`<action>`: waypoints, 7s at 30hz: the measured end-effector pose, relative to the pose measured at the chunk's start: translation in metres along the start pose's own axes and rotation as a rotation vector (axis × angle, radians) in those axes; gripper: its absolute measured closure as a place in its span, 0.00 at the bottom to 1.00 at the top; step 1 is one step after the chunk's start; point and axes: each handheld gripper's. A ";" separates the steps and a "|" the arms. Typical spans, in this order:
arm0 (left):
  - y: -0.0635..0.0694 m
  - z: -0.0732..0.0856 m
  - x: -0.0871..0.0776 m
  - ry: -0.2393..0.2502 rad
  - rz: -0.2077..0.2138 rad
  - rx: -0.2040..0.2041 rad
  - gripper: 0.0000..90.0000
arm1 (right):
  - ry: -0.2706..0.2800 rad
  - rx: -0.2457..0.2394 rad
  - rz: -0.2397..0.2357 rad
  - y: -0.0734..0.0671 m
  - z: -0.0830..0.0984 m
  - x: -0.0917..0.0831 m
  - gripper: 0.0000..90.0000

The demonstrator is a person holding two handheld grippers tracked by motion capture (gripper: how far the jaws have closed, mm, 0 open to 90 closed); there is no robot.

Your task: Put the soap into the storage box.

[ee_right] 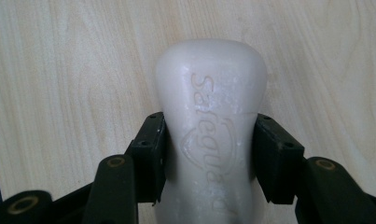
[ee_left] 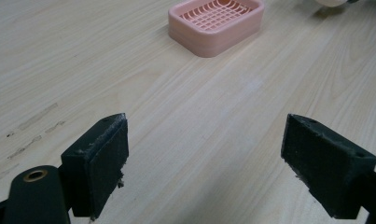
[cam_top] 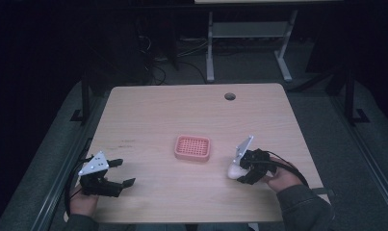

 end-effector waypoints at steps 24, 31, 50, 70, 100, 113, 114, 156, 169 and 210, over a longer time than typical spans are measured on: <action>-0.001 0.000 -0.002 0.010 -0.005 0.001 0.16 | 0.080 -0.021 -0.026 0.015 -0.031 -0.005 0.55; -0.002 0.001 -0.002 0.012 -0.005 -0.004 0.16 | 0.077 -0.039 -0.030 0.018 -0.041 -0.002 0.55; -0.002 0.000 -0.002 0.013 -0.003 0.000 0.16 | 0.072 -0.073 -0.043 0.027 -0.066 0.003 0.55; -0.002 0.001 -0.003 0.016 -0.004 -0.004 0.16 | 0.079 -0.119 -0.052 0.036 -0.101 0.006 0.55; -0.003 0.000 -0.003 0.025 -0.001 -0.006 0.16 | 0.073 -0.155 -0.078 0.052 -0.147 0.019 0.55; -0.004 0.000 -0.005 0.029 0.000 -0.009 0.16 | 0.079 -0.156 -0.088 0.056 -0.161 0.032 0.55; -0.004 0.000 -0.005 0.029 -0.001 -0.010 0.16 | 0.080 -0.150 -0.087 0.057 -0.161 0.032 0.55; -0.004 0.001 -0.006 0.040 -0.001 -0.011 0.16 | 0.011 -0.093 -0.109 0.068 -0.166 0.070 0.55; -0.004 0.001 -0.006 0.043 -0.003 -0.013 0.16 | 0.000 -0.087 -0.113 0.068 -0.167 0.075 0.55; -0.004 0.001 -0.006 0.037 -0.002 -0.011 0.16 | 0.028 -0.046 -0.119 0.069 -0.162 0.080 0.53</action>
Point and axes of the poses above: each handheld gripper's, and its own axes: x roughly forward along the jaws, z roughly out of its underside, y roughly to its right, and after that the axes turned 9 degrees about z, right-handed
